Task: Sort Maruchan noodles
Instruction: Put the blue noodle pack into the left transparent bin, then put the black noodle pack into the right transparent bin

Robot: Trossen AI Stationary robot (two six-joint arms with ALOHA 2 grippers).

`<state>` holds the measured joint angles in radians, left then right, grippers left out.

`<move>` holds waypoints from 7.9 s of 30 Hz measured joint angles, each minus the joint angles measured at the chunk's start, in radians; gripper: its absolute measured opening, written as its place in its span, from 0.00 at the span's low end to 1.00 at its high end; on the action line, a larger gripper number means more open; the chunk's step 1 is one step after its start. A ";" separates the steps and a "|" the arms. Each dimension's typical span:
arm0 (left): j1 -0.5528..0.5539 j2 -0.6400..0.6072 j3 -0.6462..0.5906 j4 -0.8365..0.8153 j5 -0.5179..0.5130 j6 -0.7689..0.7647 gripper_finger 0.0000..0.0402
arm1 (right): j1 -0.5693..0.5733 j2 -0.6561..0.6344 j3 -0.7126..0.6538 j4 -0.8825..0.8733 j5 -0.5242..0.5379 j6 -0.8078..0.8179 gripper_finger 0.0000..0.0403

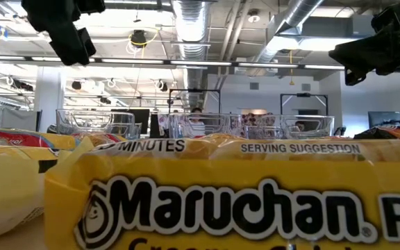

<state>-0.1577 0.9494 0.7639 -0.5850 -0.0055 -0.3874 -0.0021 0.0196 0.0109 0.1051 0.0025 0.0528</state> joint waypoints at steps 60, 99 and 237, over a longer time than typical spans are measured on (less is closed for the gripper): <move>-0.365 0.356 0.000 -0.045 -0.090 -0.377 0.42 | 0.000 0.000 0.002 -0.073 0.002 0.000 0.24; -0.366 0.534 -0.004 0.106 -0.084 -0.422 0.00 | 0.000 0.000 0.002 -0.075 0.004 0.000 0.24; 1.069 0.380 0.000 0.330 -0.301 0.695 0.21 | 0.000 0.000 0.000 -0.056 0.080 0.027 0.24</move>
<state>0.9115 1.3289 0.7639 -0.2546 -0.3066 0.3074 -0.0024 0.0196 0.0105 0.0490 0.0827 0.0803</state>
